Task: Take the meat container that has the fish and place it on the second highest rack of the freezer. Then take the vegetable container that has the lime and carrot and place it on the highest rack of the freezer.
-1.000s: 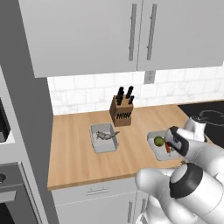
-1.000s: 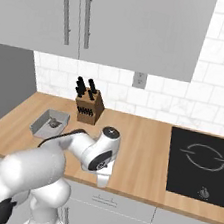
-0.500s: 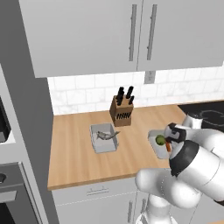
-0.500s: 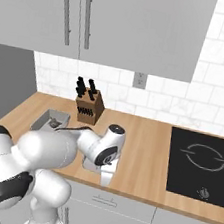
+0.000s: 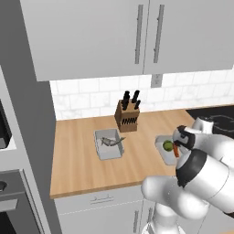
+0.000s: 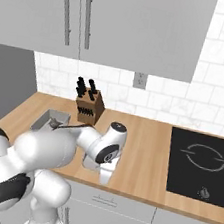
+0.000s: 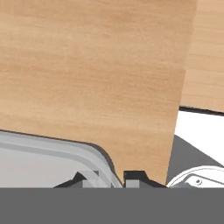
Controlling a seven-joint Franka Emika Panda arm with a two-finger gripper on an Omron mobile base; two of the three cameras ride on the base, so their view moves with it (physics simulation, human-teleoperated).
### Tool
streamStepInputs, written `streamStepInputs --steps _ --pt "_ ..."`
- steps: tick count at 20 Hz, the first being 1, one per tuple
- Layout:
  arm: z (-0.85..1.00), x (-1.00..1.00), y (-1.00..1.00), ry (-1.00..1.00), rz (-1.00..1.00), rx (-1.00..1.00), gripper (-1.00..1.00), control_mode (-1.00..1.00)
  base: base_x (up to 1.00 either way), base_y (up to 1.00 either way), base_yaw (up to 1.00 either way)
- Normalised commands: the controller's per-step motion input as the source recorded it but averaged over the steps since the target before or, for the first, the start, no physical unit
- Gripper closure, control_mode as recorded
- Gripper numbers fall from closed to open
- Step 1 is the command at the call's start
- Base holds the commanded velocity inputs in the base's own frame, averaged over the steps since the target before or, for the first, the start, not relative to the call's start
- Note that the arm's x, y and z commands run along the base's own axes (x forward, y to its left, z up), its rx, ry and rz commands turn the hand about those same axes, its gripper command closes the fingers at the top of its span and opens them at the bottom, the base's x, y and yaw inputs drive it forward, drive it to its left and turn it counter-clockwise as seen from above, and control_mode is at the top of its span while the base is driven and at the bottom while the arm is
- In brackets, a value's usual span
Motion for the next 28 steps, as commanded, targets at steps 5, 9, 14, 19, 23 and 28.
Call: streamStepInputs --steps 5,9,14,19,23,28 --pt "0.07 -0.21 0.08 -0.08 -0.1 0.0 1.0 -1.0 0.0 0.0 0.0" --pt "0.73 -0.1 0.06 -0.06 -0.01 0.0 1.0 -1.0 0.0 0.0 0.0" --pt "1.0 0.0 0.06 0.02 0.03 0.02 1.0 -1.0 0.0 0.0 0.0" --pt "0.93 -0.03 0.36 0.08 0.15 0.0 1.0 -1.0 0.0 0.0 0.0" --pt "0.71 -0.15 0.63 0.1 0.27 0.0 1.0 -1.0 0.0 0.0 0.0" --pt "0.62 -0.36 0.44 0.09 0.3 0.0 1.0 -1.0 0.0 0.0 0.0"
